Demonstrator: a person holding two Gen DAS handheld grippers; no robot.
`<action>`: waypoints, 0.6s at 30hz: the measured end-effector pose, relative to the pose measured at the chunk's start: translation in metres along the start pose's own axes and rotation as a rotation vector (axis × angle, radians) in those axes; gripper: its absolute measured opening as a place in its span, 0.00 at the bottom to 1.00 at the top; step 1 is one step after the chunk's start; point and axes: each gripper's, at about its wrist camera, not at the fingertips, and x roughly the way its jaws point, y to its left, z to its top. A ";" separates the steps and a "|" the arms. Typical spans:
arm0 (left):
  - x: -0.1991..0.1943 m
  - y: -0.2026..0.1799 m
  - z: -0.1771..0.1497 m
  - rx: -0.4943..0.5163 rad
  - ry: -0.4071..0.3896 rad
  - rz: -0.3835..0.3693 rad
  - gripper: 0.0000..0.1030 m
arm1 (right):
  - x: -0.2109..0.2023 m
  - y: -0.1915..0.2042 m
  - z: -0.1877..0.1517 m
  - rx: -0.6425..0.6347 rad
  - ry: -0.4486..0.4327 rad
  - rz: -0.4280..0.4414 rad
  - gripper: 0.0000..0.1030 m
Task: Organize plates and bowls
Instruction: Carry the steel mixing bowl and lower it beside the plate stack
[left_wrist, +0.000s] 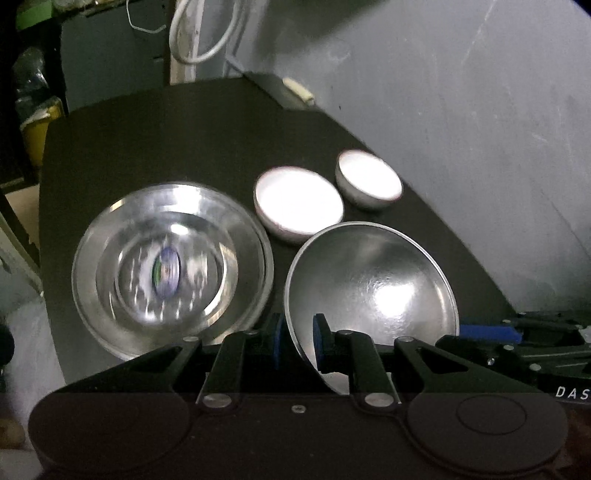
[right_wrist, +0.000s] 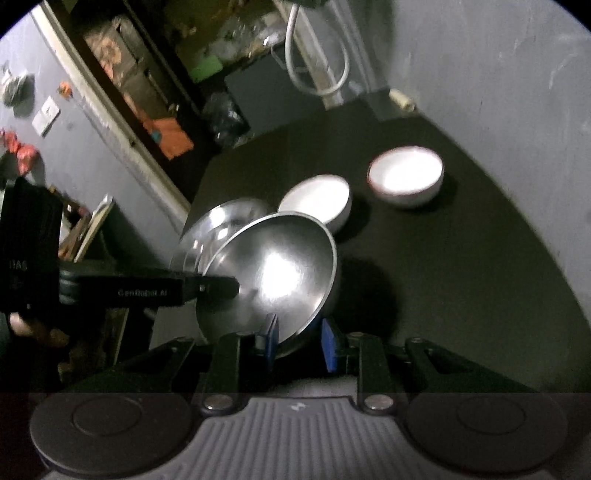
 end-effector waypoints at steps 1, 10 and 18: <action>0.000 0.000 -0.003 0.004 0.012 -0.002 0.17 | -0.001 0.000 -0.003 -0.003 0.015 0.002 0.28; -0.002 -0.003 -0.031 0.033 0.110 -0.007 0.19 | -0.002 0.001 -0.010 0.001 0.067 0.014 0.28; -0.006 -0.003 -0.033 0.040 0.118 -0.001 0.19 | 0.000 0.006 -0.014 -0.017 0.101 0.024 0.28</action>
